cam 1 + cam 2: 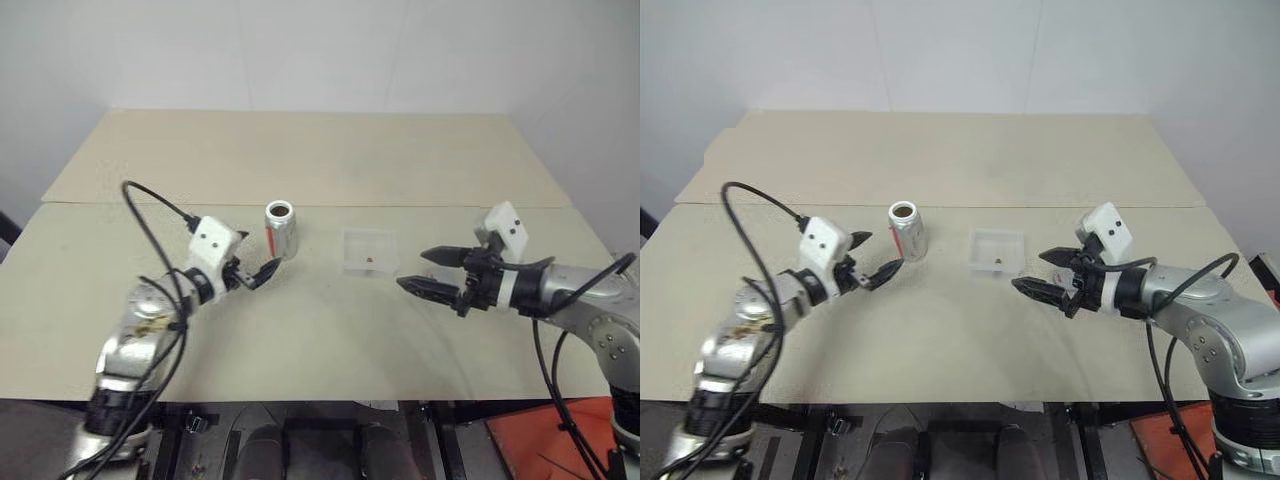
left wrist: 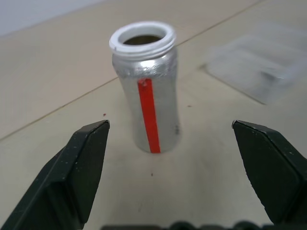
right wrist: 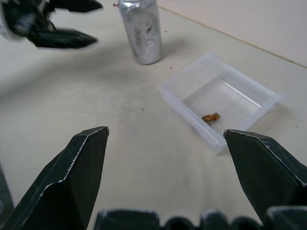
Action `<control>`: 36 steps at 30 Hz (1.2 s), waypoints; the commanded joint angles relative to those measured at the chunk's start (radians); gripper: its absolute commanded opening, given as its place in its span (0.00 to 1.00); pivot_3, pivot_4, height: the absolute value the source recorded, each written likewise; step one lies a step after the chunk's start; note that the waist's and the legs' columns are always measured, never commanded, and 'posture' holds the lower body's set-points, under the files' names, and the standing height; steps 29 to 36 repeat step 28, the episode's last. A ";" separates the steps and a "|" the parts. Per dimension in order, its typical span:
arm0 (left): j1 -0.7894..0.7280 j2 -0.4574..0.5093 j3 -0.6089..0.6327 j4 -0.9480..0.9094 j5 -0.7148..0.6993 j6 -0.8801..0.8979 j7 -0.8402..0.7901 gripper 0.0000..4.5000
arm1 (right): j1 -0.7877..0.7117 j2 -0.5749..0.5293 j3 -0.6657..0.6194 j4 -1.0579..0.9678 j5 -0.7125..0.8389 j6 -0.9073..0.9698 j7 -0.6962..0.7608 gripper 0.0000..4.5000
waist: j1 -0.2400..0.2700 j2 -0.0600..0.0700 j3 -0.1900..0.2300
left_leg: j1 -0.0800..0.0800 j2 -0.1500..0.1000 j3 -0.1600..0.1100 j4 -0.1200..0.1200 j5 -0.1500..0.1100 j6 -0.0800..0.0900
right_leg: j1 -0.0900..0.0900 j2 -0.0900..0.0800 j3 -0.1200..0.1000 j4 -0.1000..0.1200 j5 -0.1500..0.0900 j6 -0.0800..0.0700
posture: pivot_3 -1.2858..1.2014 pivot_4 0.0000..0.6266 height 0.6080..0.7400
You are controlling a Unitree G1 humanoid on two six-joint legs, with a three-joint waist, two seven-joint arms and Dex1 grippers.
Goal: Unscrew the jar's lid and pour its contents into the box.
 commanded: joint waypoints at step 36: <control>0.064 0.173 0.156 0.029 -0.274 -0.212 -0.440 0.99 | 0.059 -0.097 -0.103 0.051 -0.047 -0.194 0.187 1.00 | -0.001 0.000 0.000 | 0.002 0.000 0.002 -0.002 0.000 0.000 | 0.000 0.000 0.001 -0.001 0.000 0.000 | 0.52 0.24 1.00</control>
